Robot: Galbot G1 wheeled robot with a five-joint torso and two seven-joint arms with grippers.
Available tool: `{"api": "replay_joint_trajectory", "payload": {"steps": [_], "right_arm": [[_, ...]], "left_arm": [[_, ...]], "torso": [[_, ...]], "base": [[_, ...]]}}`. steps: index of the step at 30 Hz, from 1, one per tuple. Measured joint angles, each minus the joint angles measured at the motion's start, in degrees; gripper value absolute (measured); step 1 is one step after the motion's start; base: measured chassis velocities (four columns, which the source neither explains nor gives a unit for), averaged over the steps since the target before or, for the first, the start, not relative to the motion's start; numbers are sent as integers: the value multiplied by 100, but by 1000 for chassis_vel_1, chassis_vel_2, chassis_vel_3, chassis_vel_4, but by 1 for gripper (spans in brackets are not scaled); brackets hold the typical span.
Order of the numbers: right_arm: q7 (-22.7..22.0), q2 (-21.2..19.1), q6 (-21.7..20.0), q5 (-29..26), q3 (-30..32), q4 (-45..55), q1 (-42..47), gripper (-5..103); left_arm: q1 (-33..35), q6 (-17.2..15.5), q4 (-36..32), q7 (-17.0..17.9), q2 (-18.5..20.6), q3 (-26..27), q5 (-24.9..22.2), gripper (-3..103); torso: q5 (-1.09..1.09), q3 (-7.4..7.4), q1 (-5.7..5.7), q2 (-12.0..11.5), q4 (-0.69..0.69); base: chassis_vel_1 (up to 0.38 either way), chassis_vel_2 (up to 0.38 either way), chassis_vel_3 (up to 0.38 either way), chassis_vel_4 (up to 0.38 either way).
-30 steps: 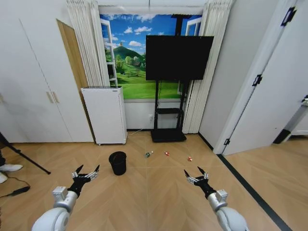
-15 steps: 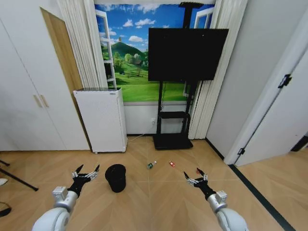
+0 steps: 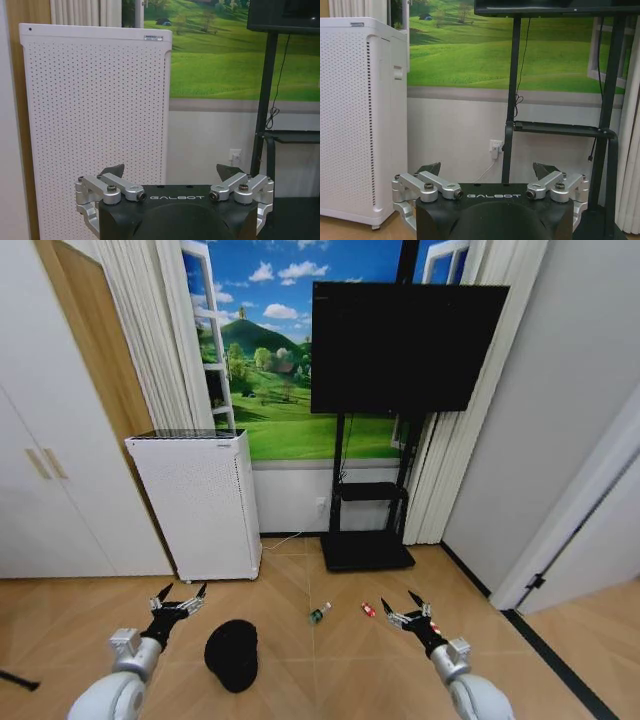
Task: Pick up the trash bin and place the garbage on the floor into it.
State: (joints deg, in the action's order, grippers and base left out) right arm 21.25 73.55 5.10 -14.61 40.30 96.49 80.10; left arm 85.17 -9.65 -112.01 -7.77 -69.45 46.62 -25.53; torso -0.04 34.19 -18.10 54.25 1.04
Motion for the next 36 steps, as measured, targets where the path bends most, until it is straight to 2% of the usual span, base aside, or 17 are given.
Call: {"api": "replay_joint_trajectory", "payload": {"steps": [1,2,3,5,6,7,8,10,11,14,15,18,21,22,32,36], "right_arm": [[0,0,0,0,0,0,0,100],[0,8,-1,20,-2,-2,7,100],[-3,10,-1,32,0,-1,14,100],[-8,13,-3,41,1,-1,16,100],[-12,18,-11,49,0,-2,16,100],[-20,24,-19,52,-2,-3,17,100],[-20,24,-19,52,-2,-3,17,100],[-83,34,-11,37,-15,-21,9,100],[-102,44,-4,23,-28,-35,4,100],[-125,55,-1,13,-32,-47,-3,100],[-134,68,1,11,-35,-55,-3,100],[-138,90,1,10,-40,-71,5,100],[-138,111,4,16,-44,-89,4,100],[-138,123,4,18,-52,-93,4,100],[-154,209,4,35,-85,-96,15,100],[-331,219,-17,-60,-115,-4,123,100]], "left_arm": [[0,0,0,0,0,0,0,100],[-1,20,7,-6,-15,-3,13,100],[-3,29,22,-11,-28,-7,18,100],[-3,30,32,-18,-36,-10,19,100],[-7,31,36,-23,-38,-9,20,100],[-14,34,38,-25,-39,-9,20,100],[-14,34,38,-25,-39,-9,20,100],[-19,2,46,-24,-55,-14,26,100],[-24,-25,45,-22,-69,-14,54,100],[-23,-74,44,-9,-98,-14,94,100],[-19,-92,44,4,-127,-14,116,100],[-14,-106,45,13,-168,-14,128,100],[-10,-114,47,15,-187,-14,133,100],[-11,-115,47,16,-187,-13,133,100],[4,-123,69,17,-192,18,125,100],[4,-121,118,18,-217,31,98,100]], "torso": [[0,0,0,0,0],[15,1,-1,-1,-2],[-3,-1,1,0,0],[-7,0,0,0,0],[8,1,-1,-1,-2],[15,1,-2,-1,-1],[15,1,-2,-1,-1],[-2,0,-2,-1,-1],[10,0,-4,-5,0],[6,-11,5,-26,0],[-1,-33,24,-63,-1],[9,-67,60,-127,0],[0,-114,96,-206,-1],[7,-138,114,-248,0],[4,-283,220,-509,-1],[4,-360,284,-647,-1]], "base": [[-302,347,271,-350],[-274,347,286,-333],[-309,378,283,-337],[-276,346,283,-312],[-242,310,242,-288],[-245,310,242,-276],[-245,310,242,-276],[-262,235,215,-245],[-129,207,96,-155],[-119,155,73,-116],[-62,40,26,-3],[-42,11,15,-2],[14,-23,-13,15],[42,-46,-44,50],[4,-5,-4,5],[0,0,0,0]]}}
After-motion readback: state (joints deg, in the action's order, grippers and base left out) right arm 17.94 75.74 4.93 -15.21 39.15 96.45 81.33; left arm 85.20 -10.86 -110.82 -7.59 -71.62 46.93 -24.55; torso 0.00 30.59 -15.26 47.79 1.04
